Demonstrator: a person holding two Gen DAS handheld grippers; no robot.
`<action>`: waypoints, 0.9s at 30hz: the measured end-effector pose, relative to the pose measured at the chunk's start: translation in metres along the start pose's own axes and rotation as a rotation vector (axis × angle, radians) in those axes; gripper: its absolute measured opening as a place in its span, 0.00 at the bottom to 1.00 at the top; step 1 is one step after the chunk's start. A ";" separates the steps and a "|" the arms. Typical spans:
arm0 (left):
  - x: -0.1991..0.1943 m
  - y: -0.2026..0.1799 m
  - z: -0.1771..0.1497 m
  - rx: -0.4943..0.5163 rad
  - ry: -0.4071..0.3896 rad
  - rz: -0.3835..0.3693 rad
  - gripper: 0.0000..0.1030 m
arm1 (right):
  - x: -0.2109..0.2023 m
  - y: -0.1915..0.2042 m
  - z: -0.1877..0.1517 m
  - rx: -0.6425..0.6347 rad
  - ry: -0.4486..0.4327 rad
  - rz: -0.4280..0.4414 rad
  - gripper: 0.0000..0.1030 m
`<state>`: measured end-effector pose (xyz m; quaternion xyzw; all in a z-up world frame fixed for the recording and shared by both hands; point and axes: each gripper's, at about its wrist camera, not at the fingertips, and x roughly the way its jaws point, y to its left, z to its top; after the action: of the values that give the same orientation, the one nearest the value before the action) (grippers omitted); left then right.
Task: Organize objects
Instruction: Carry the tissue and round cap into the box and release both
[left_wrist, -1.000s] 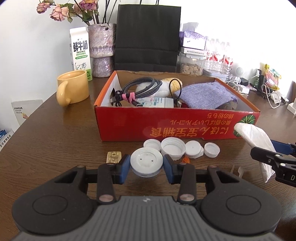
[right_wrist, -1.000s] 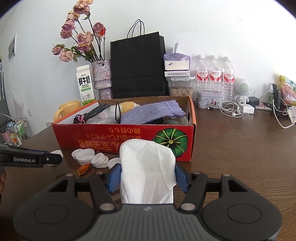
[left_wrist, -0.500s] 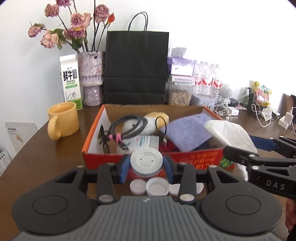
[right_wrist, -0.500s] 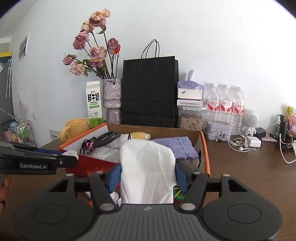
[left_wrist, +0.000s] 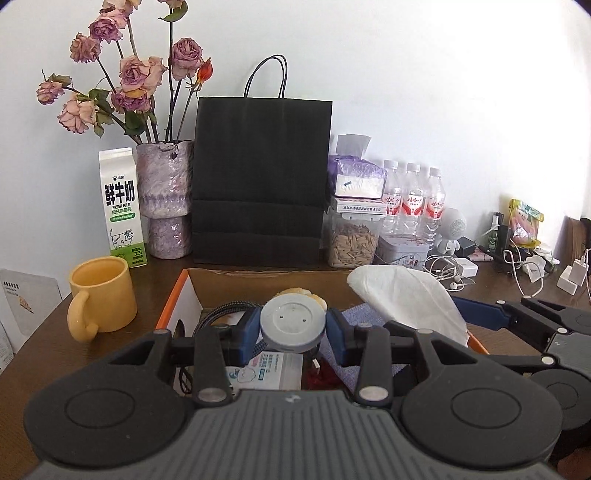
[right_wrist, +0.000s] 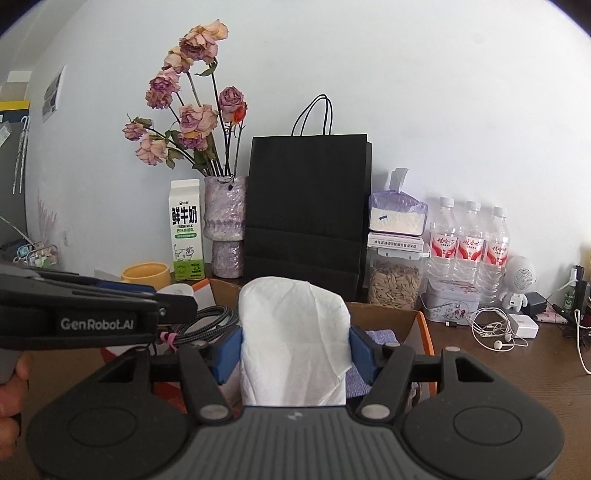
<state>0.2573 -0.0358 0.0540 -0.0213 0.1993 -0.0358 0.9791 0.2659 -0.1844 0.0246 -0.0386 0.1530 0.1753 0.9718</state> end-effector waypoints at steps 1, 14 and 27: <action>0.005 0.000 0.002 -0.004 -0.001 0.000 0.39 | 0.006 -0.001 0.001 0.003 -0.001 -0.002 0.60; 0.070 0.010 0.013 -0.008 0.020 -0.006 0.39 | 0.066 -0.029 -0.001 0.033 0.052 0.005 0.60; 0.075 0.012 0.003 0.032 0.021 0.007 0.51 | 0.072 -0.027 -0.011 0.023 0.100 0.004 0.70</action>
<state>0.3281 -0.0300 0.0269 -0.0046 0.2091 -0.0358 0.9772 0.3366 -0.1875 -0.0077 -0.0356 0.2035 0.1733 0.9630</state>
